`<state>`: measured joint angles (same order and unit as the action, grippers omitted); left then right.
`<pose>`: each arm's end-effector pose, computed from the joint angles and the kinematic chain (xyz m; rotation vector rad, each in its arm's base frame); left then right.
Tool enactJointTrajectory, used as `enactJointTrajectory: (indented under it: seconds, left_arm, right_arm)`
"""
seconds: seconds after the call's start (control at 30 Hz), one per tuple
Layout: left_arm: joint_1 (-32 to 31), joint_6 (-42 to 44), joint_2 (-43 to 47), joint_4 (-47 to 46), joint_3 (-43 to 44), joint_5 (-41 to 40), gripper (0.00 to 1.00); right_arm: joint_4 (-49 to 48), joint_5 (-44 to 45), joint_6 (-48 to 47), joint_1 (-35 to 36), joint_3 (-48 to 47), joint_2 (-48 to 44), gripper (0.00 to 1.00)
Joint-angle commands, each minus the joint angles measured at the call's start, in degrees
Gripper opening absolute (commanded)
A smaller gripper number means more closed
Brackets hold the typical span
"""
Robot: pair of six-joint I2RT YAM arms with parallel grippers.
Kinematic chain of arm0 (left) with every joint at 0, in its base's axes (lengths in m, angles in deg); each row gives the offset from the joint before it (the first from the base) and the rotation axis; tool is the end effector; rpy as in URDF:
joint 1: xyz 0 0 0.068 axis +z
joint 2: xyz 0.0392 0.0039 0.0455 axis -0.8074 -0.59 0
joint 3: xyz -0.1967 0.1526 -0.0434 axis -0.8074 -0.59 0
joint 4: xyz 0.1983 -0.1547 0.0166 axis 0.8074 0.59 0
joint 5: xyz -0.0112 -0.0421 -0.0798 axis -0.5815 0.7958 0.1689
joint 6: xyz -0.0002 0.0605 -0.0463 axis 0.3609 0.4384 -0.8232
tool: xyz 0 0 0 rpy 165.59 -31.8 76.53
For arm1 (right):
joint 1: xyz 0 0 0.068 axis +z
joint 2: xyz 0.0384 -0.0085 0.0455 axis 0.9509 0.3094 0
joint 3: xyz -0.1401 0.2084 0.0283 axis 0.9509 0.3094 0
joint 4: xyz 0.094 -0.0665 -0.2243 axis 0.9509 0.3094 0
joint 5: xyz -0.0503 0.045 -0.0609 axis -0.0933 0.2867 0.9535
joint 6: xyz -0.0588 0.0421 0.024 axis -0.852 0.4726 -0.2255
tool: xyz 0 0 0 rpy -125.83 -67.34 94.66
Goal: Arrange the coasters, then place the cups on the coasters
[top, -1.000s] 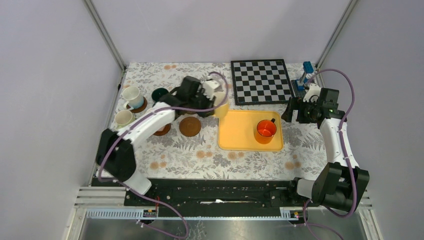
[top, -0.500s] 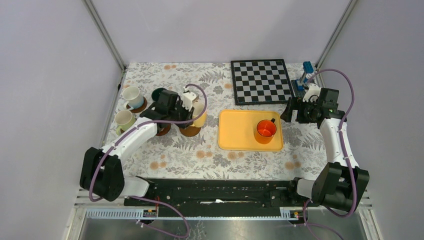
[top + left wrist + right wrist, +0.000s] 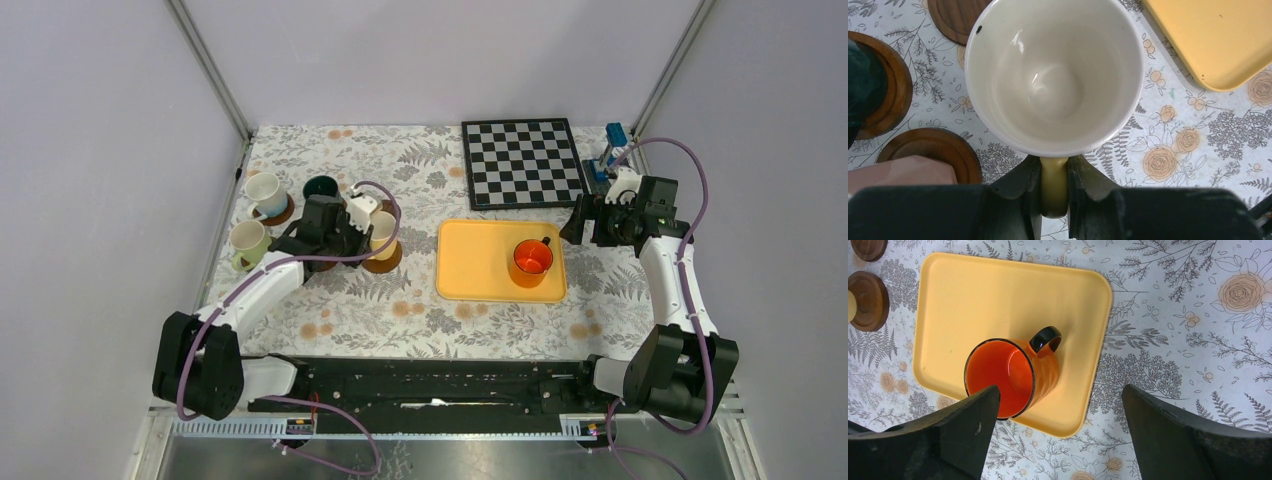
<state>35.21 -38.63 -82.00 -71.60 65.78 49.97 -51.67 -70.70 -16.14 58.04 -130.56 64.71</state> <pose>0.2574 -0.1061 0.1978 0.7585 2.2114 -0.3950 0.2766 -0.0362 0.2443 -0.1511 2.2591 0.3842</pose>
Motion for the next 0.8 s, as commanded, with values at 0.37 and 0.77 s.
enactJointTrajectory:
  seconds: [0.37, 0.77]
  left_arm:
    - [3.0, 1.6, -1.4, -11.2, -1.6, 2.4, 0.00]
    - [3.1, 2.6, -3.3, -13.1, -3.8, 2.7, 0.00]
  right_arm:
    - [0.0, -1.2, -0.6, -0.2, -0.5, 0.1, 0.98]
    - [0.0, -1.3, -0.6, -0.2, -0.5, 0.2, 0.98]
